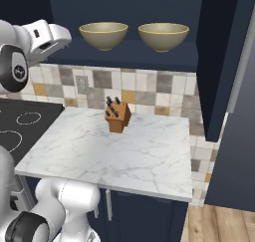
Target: Move the bowls from the cabinet to the plates on the dining table.
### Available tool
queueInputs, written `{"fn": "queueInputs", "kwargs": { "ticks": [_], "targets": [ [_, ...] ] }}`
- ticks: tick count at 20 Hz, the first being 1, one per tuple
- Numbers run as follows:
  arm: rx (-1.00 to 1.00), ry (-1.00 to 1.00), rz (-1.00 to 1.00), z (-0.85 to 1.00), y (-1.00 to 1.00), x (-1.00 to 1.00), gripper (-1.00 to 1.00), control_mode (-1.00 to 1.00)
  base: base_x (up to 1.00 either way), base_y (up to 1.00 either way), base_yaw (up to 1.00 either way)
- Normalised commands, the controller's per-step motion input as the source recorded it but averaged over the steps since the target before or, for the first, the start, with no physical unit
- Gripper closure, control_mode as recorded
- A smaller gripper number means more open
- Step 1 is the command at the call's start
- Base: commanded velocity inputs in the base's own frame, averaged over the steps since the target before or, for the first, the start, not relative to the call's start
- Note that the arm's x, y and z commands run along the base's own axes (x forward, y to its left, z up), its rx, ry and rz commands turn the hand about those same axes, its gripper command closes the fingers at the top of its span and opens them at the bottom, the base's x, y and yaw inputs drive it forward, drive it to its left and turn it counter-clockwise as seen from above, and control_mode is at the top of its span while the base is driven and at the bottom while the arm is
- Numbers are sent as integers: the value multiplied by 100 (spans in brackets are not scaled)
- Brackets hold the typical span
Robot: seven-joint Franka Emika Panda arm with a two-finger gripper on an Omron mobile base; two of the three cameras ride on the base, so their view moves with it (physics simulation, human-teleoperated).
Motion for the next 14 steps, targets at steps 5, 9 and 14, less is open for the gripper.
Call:
{"fn": "queueInputs", "kwargs": {
  "ticks": [5, 9, 14],
  "targets": [
    [-5, -1, 0, 1, 0, 18, -100, -100, 0, 0, 0],
    [0, 0, 0, 9, 0, 21, -100, -100, 0, 0, 0],
    [-1, 0, 0, 5, 0, 25, -100, -100, 0, 0, 0]
  ]
}}
